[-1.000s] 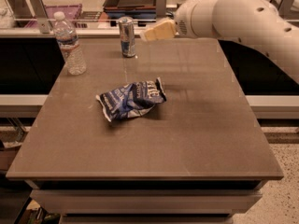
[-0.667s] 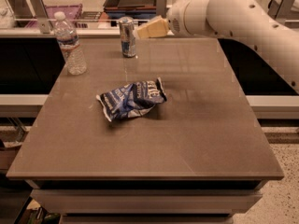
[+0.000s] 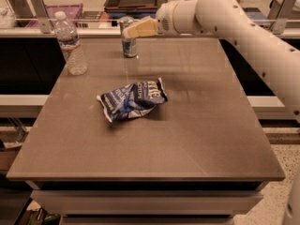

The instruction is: Pick redbull can

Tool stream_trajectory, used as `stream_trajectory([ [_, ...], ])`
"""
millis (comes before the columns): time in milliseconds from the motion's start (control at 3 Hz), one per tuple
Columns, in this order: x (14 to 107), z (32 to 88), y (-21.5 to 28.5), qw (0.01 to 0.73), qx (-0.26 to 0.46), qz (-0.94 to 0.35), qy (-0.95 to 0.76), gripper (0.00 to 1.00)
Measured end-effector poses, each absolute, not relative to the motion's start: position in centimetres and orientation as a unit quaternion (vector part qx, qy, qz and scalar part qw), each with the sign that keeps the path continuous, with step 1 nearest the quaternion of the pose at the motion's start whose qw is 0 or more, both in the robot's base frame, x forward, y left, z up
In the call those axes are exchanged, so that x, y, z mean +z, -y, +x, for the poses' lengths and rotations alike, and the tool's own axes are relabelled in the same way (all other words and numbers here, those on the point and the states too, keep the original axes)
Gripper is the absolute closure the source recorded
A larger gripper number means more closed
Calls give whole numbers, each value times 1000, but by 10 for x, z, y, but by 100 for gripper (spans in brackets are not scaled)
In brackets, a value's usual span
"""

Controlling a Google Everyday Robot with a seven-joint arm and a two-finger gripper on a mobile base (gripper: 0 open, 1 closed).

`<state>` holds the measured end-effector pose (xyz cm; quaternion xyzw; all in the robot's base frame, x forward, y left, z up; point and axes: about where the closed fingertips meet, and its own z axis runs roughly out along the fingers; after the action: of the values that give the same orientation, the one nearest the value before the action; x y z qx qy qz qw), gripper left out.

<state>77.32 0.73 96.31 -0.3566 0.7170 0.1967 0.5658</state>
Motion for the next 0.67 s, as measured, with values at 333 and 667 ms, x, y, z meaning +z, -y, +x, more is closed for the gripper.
stream_trajectory([
  [333,953,789,-25,566,224,-354,-710,0],
  [667,940,799,-42,562,253,-352,-705,0],
])
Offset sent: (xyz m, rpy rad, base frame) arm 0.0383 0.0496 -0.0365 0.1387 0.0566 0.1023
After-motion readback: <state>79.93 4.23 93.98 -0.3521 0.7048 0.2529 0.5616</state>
